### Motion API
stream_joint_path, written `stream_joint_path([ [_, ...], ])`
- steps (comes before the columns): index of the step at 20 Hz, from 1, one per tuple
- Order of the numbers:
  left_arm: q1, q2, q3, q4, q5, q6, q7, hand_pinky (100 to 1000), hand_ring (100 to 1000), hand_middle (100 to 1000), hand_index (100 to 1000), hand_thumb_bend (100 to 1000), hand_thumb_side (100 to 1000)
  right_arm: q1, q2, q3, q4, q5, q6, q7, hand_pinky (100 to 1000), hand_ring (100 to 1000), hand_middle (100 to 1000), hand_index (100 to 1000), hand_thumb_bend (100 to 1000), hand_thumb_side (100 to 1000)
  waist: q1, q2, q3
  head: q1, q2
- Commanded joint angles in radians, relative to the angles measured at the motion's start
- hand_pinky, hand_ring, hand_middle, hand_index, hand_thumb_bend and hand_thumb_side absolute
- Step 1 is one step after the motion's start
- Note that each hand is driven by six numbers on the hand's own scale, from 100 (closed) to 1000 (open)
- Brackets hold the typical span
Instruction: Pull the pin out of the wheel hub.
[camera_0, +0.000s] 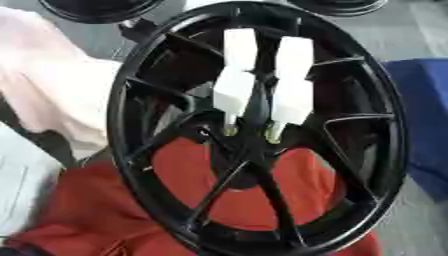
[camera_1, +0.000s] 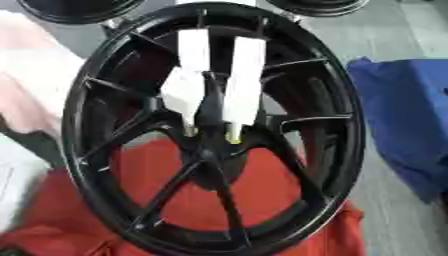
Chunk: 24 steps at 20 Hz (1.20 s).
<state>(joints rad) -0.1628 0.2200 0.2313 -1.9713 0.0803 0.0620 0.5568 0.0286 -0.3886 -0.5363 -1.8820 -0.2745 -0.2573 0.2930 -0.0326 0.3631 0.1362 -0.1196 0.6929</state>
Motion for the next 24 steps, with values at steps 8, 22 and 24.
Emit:
stream_joint_path([
  [8,-0.005,0.031,0.007,-0.015,0.007,-0.002,0.000,700,555,530,764,338,628,0.018,-0.095,0.006,-0.054,-0.001,-0.056,-0.012,885,736,557,756,100,547,-0.005,-0.025,-0.003,0.001,0.007],
  [22,0.006,0.051,0.004,-0.010,0.002,0.002,-0.007,700,557,530,764,338,623,0.004,-0.593,0.136,-0.061,-0.020,-0.330,-0.020,865,777,633,779,100,126,-0.012,-0.053,-0.001,-0.006,0.036],
  [24,0.008,0.054,0.004,-0.009,0.001,0.003,-0.007,700,557,530,764,338,623,-0.010,-0.674,0.152,-0.037,0.006,-0.369,-0.007,861,785,656,780,100,100,-0.013,-0.057,-0.003,-0.007,0.040],
])
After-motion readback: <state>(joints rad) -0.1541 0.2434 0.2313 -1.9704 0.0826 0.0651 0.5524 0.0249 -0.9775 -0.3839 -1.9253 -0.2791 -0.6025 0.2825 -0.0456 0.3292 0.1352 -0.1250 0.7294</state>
